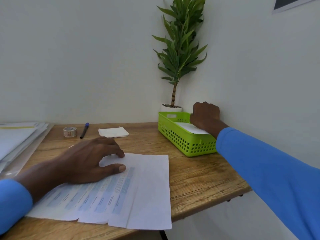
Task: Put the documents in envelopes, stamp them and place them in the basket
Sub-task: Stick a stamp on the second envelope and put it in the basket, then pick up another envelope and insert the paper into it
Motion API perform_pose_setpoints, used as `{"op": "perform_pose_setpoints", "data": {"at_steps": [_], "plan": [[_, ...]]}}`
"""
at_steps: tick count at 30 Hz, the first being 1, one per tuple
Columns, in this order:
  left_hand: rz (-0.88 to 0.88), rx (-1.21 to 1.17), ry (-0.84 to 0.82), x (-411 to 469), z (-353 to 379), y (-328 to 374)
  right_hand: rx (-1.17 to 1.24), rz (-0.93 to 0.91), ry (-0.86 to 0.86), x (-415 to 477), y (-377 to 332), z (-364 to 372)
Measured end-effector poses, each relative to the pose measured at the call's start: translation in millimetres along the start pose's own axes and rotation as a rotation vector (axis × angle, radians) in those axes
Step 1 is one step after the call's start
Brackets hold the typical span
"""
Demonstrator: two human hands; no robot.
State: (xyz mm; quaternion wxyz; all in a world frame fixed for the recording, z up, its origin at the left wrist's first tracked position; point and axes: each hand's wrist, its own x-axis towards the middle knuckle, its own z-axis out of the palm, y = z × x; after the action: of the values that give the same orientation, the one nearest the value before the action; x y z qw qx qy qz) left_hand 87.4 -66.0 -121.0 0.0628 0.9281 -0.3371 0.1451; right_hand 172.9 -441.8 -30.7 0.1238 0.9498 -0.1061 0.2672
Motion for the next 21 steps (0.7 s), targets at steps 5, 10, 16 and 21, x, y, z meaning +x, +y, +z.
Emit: {"op": "perform_pose_setpoints", "data": {"at_steps": [5,10,16,21], "plan": [[-0.020,-0.014,-0.047,-1,0,0,0.029,-0.332,0.524,-5,-26,-21],[-0.142,-0.057,0.033,-7,-16,-10,0.400,-0.669,0.404,-44,-79,-60],[-0.387,0.154,0.132,-14,-30,-45,0.696,-0.913,-0.210,-99,-149,-55],[-0.573,0.229,-0.087,-18,-16,-58,0.654,-1.132,-0.533,-129,-179,-42]]}}
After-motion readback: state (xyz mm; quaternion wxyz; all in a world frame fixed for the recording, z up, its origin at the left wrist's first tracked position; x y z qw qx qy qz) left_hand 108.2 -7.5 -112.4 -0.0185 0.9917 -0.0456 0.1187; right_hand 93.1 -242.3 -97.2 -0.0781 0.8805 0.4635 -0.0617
